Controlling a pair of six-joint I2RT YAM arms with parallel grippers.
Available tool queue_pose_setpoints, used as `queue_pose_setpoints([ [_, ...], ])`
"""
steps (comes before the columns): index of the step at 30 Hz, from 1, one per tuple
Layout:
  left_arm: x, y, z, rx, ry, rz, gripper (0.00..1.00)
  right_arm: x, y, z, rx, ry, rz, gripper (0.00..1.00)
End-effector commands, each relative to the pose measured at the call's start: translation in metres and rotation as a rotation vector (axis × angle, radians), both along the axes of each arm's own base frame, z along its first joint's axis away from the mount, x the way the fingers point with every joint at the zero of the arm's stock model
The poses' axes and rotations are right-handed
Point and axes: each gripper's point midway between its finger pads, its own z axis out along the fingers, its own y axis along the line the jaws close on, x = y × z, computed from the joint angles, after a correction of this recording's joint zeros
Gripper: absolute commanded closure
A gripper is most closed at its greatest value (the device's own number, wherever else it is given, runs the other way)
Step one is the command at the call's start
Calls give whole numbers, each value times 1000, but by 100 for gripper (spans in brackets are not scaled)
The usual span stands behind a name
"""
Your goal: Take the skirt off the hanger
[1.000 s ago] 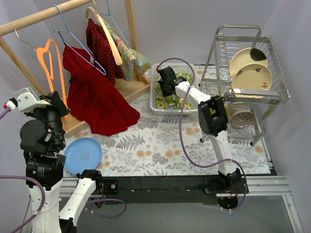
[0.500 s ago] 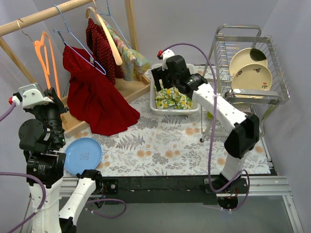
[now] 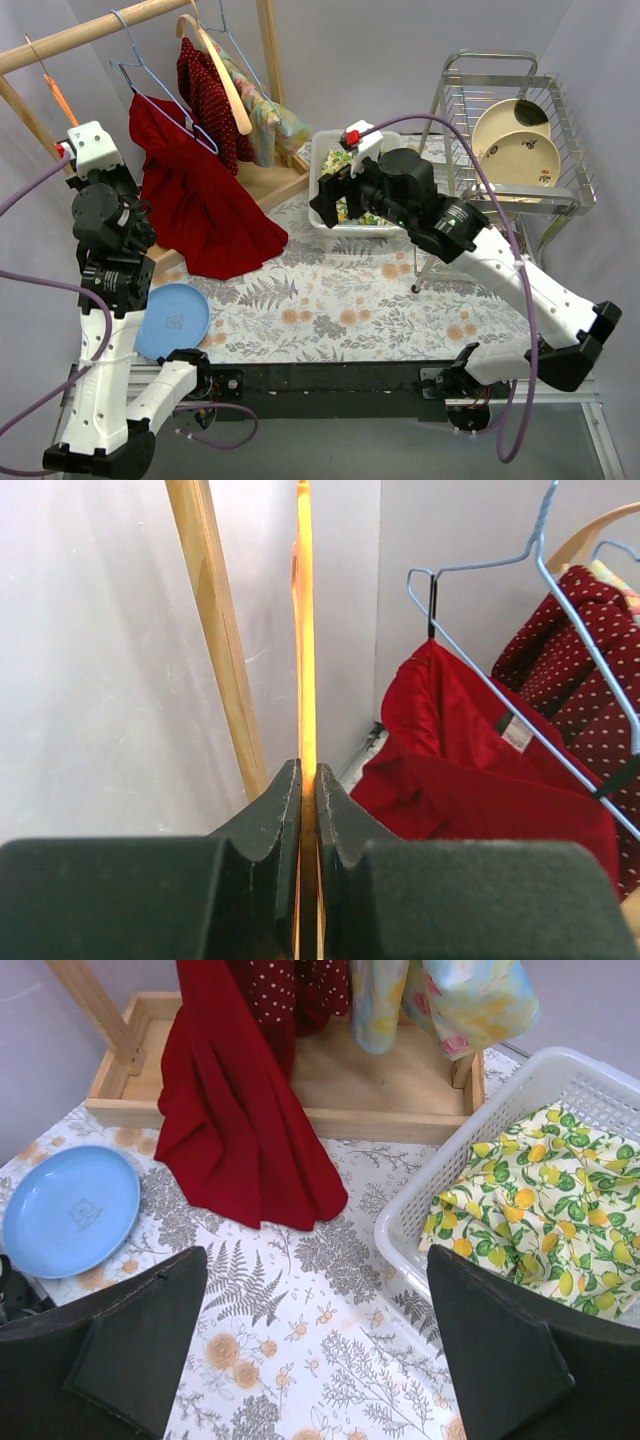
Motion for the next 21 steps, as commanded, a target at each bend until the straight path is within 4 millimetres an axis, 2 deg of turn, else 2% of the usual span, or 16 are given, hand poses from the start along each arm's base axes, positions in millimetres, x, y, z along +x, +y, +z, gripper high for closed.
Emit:
queue_pose_setpoints([
  [1,9,7,11,26,-29,54,100,-17,-17,26,75,-41,-19,2],
  [3,20,5,7,24,-11,49,100,-24,-30,40,115,-73,-35,2],
  [4,24,4,4,26,-5,48,100,-27,-34,37,121,-71,-40,2],
  [5,27,2,2,33,0,38,100,-34,-42,49,157,-92,-39,2],
  [10,41,6,-12,54,64,75,100,-47,-65,59,225,-139,-64,2],
  [13,40,9,-11,57,67,98,100,-51,-70,56,228,-139,-60,2],
  [16,41,10,-8,46,68,104,100,-60,-74,66,254,-150,-35,2],
  [18,40,10,-4,39,72,106,100,-63,-75,66,255,-147,-29,2],
  [21,42,12,-8,29,95,113,100,-66,-81,65,258,-152,-34,2],
])
